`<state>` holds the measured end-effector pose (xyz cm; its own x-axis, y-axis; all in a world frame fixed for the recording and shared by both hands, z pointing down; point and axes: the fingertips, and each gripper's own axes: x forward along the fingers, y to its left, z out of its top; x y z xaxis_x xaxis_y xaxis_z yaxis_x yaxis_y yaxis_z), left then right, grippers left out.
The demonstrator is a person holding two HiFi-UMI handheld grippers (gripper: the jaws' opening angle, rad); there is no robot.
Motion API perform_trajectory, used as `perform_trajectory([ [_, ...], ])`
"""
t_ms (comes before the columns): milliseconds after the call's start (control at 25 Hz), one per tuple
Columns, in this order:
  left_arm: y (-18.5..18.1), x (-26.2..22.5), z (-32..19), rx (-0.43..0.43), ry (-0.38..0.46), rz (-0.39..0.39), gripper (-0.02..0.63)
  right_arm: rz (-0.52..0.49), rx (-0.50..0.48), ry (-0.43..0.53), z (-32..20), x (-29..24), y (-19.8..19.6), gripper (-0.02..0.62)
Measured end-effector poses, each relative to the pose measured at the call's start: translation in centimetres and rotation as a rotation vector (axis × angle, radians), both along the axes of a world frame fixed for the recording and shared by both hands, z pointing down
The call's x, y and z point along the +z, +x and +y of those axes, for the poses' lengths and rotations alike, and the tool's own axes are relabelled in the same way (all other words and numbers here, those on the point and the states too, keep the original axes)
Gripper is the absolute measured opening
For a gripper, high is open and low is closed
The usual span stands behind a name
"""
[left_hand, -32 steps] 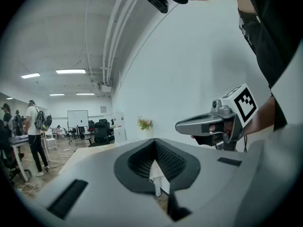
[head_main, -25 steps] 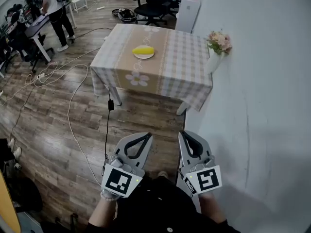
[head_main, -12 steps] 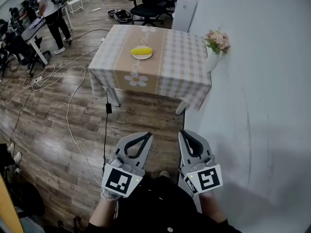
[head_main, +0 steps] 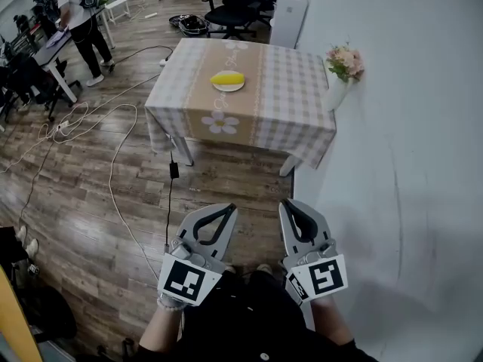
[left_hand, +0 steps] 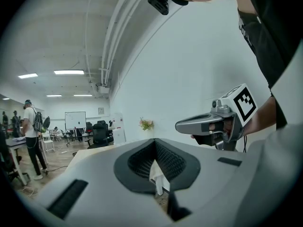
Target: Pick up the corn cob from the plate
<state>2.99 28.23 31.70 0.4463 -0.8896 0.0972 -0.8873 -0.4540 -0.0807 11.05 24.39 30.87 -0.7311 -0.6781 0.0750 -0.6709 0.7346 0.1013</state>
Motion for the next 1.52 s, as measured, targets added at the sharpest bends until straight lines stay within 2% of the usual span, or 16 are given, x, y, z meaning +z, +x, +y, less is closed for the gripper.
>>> perform_trajectory([
  [480,-1.8,0.4,2.0,0.041,0.011,-0.007,0.012,-0.011,0.042,-0.002,2.5,0.4,-1.7,0.041],
  [760,-2.6,0.5,2.5,0.023,0.021,0.000,0.012,-0.010,0.013,0.005,2.9,0.5,-2.9,0.041],
  [1040,-3.0,0.9,1.2,-0.012,0.013,0.008,0.012,-0.018,-0.023,0.002,1.5,1.0,-3.7,0.041],
  [1520,-2.3,0.7,-3.5,-0.010,0.012,0.001,0.012,-0.027,-0.032,-0.011,-3.6,1.0,-3.5,0.041],
])
